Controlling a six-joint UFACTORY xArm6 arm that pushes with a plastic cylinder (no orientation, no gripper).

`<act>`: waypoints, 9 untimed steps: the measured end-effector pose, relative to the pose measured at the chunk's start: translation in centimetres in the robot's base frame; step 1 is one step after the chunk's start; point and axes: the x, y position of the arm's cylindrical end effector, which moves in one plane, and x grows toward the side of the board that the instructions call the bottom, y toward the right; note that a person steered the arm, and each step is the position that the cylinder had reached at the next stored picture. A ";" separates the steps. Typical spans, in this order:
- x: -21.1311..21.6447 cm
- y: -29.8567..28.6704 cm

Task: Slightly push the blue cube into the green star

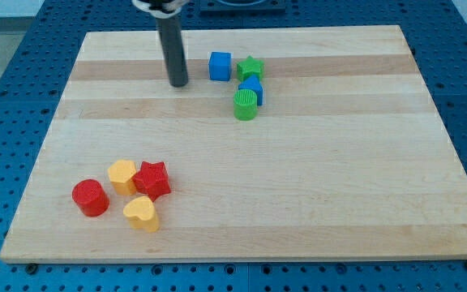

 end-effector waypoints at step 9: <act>-10.0 4.2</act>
